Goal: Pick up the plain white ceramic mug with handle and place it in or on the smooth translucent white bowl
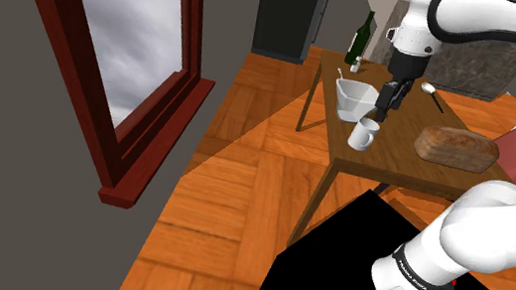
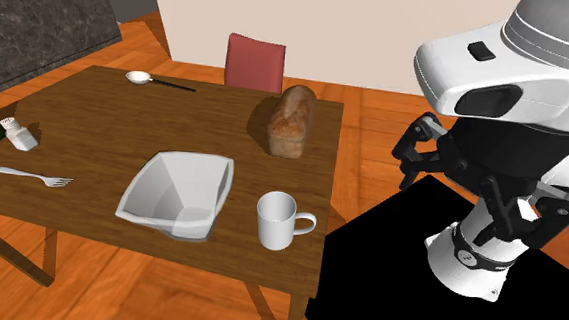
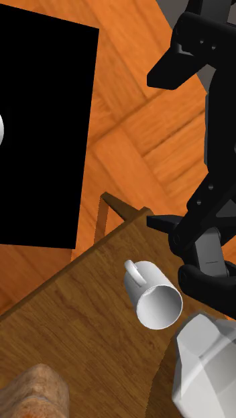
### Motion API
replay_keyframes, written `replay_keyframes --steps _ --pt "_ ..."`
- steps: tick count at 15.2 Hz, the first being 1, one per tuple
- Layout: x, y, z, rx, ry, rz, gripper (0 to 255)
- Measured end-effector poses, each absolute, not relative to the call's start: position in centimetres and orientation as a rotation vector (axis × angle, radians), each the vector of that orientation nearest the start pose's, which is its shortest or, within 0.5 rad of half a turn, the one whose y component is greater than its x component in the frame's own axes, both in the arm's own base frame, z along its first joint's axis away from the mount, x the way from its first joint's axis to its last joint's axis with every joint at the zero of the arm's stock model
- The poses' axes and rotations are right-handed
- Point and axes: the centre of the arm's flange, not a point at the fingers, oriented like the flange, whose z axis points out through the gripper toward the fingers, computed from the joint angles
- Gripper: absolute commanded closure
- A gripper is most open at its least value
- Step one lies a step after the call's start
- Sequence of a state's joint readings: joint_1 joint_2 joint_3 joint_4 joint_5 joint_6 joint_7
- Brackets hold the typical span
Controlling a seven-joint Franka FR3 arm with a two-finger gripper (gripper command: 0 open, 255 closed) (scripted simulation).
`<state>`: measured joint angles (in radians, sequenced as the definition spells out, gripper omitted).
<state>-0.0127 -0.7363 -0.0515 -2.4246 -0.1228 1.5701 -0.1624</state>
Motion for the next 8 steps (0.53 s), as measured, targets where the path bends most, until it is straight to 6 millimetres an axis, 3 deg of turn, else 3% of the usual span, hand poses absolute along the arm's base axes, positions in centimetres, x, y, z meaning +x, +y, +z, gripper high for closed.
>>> replay_keyframes --steps 2,8 --pt "31.5 -4.1 54.0 -3.202 -0.193 0.203 0" --pt "33.4 -10.3 50.7 -3.179 -0.184 0.183 0"
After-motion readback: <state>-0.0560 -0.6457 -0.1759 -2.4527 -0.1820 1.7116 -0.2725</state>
